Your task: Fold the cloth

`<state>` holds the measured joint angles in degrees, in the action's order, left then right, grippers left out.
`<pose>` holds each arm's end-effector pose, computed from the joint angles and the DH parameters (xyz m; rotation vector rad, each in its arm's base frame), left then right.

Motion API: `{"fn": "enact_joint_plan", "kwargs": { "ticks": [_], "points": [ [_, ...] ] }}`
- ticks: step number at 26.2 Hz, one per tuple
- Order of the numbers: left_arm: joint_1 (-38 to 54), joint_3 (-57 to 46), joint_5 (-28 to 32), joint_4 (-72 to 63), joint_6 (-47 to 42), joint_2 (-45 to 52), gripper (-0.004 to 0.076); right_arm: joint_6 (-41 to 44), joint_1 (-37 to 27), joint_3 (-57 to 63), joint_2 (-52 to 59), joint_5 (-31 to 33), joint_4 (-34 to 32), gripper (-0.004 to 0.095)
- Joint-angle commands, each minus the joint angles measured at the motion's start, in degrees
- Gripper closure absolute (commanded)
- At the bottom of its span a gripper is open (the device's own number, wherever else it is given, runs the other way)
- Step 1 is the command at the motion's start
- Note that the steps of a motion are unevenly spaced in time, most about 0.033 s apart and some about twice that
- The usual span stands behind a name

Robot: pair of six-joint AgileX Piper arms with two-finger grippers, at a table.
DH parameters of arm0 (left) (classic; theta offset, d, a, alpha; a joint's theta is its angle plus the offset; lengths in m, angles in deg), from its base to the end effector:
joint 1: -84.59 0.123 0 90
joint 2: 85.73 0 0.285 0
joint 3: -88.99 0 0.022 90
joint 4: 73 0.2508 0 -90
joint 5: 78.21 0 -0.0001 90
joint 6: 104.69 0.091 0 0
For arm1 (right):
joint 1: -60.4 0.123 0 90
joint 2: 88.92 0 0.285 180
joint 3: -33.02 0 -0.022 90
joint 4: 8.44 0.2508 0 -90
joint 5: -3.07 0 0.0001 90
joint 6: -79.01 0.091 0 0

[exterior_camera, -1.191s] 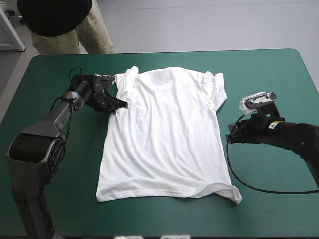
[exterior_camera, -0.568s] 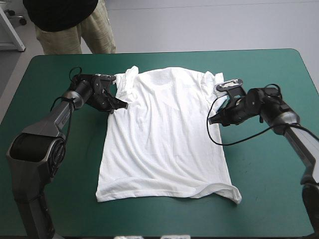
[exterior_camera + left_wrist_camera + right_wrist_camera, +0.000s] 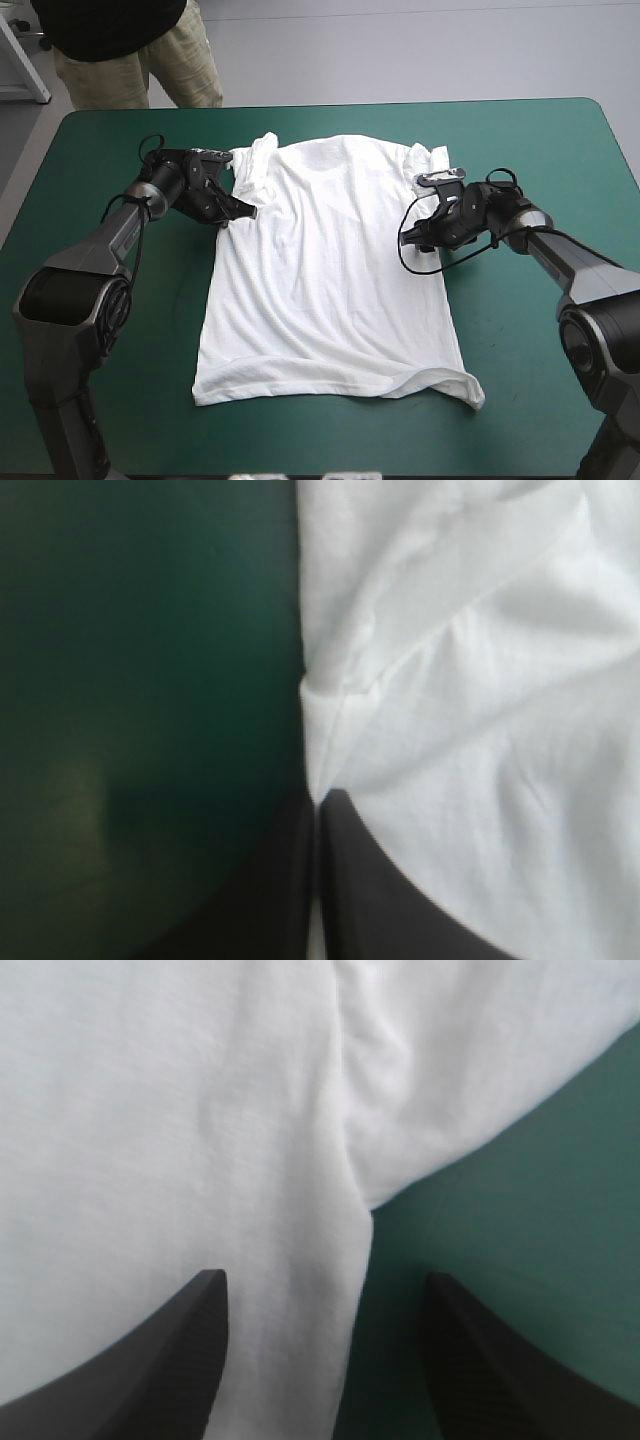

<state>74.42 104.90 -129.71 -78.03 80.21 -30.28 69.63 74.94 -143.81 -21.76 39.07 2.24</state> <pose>0.4292 -0.0834 0.2131 0.3075 2.7792 -0.1319 0.3738 0.1072 0.2159 -0.3883 2.6243 0.2249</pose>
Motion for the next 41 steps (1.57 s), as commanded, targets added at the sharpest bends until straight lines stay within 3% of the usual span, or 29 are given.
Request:
{"fn": "enact_joint_plan", "kwargs": {
  "ticks": [1, 2, 6, 8, 20, 32, 37, 41],
  "points": [
    [-0.5, 0.4, -0.1, -3.4, -0.3, 1.0, 0.0731, 1.7, -0.1, -1.7, -0.9, -2.8, 0.6, 0.0388],
    [-0.5, 0.4, 0.0, -3.4, -0.3, 1.0, 0.0731, 1.8, -0.1, -1.7, -1.3, -3.1, 0.8, 0.0411],
    [-0.5, 0.4, 0.5, -3.4, -0.2, 1.1, 0.0731, -1.3, 0.5, -1.7, -1.8, -2.7, 4.0, 0.0835],
    [-0.5, 0.4, 1.2, -3.4, 0.3, 1.3, 0.0731, -1.8, 0.5, -1.7, -1.7, -2.2, 4.6, 0.0921],
    [0.5, 0.4, 2.5, -3.2, 2.4, 13.5, 0.0731, -0.8, 0.4, -1.7, 16.0, -2.4, 2.8, 0.0921],
    [0.6, 0.4, 0.8, -3.2, 5.0, 37.0, 0.0731, -0.9, 0.4, -1.7, 37.4, -1.9, 1.5, 0.0921],
    [0.6, 0.4, -2.5, -3.0, 5.9, 45.7, 0.0731, -0.8, 0.4, -1.8, 46.3, 1.4, -0.3, 0.0921],
    [0.6, 0.4, -4.9, -2.9, 6.1, 52.0, 0.0731, -0.9, 0.4, -4.5, 51.8, 10.7, -0.5, 0.0921]
  ]
}}
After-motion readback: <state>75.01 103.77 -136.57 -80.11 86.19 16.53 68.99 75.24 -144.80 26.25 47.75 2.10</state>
